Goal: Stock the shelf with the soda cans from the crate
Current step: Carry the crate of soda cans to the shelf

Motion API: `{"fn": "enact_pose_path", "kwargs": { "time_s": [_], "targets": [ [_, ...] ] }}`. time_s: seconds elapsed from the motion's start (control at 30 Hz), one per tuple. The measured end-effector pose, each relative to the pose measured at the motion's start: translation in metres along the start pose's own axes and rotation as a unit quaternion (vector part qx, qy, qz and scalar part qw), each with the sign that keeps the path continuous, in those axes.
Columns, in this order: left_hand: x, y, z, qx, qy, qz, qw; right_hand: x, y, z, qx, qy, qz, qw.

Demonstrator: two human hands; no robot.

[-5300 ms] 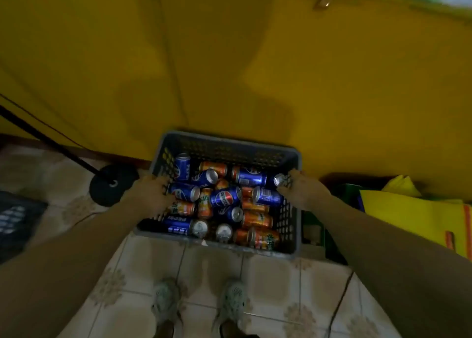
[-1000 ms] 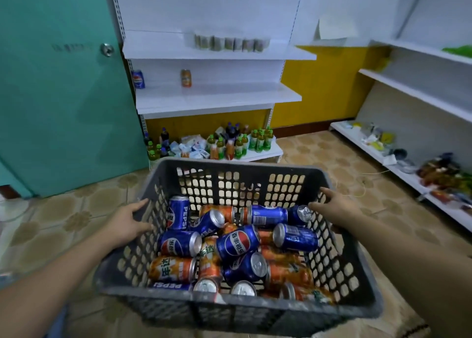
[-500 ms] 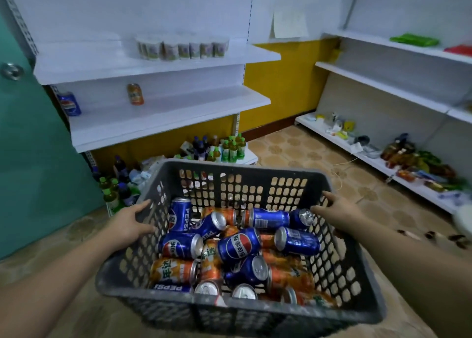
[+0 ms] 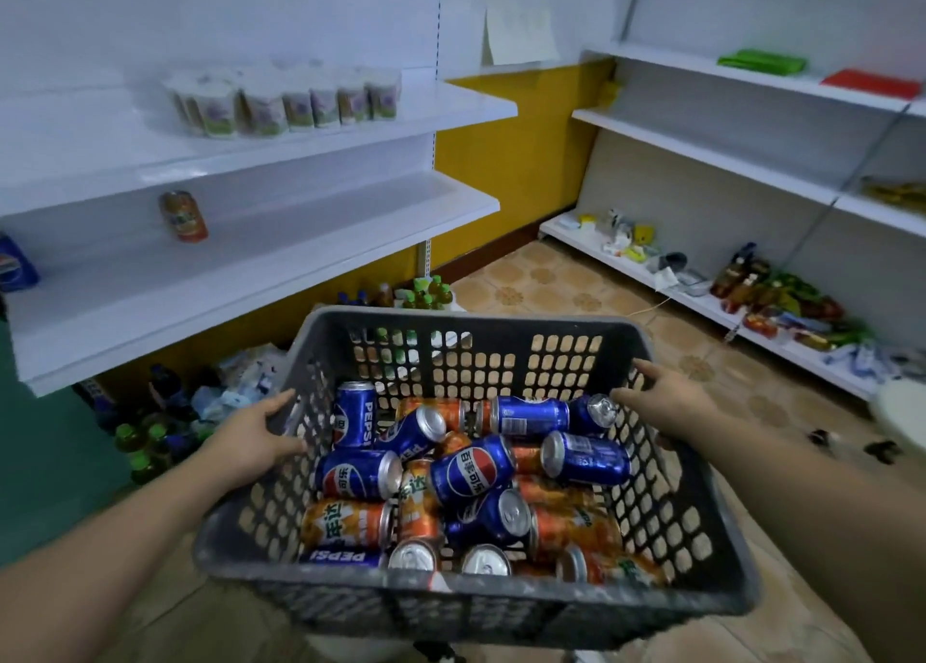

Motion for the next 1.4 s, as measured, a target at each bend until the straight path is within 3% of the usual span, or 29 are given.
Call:
{"fn": "enact_pose_path", "kwargs": {
  "time_s": [0.27, 0.63, 0.83, 1.07, 1.3, 1.4],
  "targets": [
    [0.026, -0.087, 0.065, -0.030, -0.046, -0.027, 0.998, 0.016, -0.060, 0.002, -0.053, -0.046, 0.012, 0.997],
    [-0.013, -0.192, 0.149, 0.000, -0.036, -0.036, 0.999, 0.090, -0.177, 0.023, -0.031, -0.052, 0.002, 0.998],
    [-0.015, -0.261, 0.193, -0.017, -0.058, -0.057, 0.997, 0.108, -0.214, 0.035, -0.068, -0.080, 0.028, 0.994],
    [-0.008, -0.384, 0.224, -0.062, -0.096, -0.113, 0.987, 0.099, -0.256, 0.023, -0.152, -0.135, 0.044, 0.978],
    [0.003, -0.562, 0.236, -0.137, -0.171, -0.203, 0.954, 0.059, -0.329, -0.022, -0.253, -0.161, 0.074, 0.951],
    [-0.003, -0.585, 0.244, -0.158, -0.174, -0.199, 0.951, 0.042, -0.326, -0.020, -0.257, -0.214, 0.096, 0.938]
  ]
}}
Point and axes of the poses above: each hand's wrist, its own y-axis away from the middle knuckle, its own x-axis out of the back of the hand, z = x × y, the point moved 6 cm from there along -y, towards the middle knuckle, and after that the axes turned 13 degrees about -z, right-handed, at the moved point
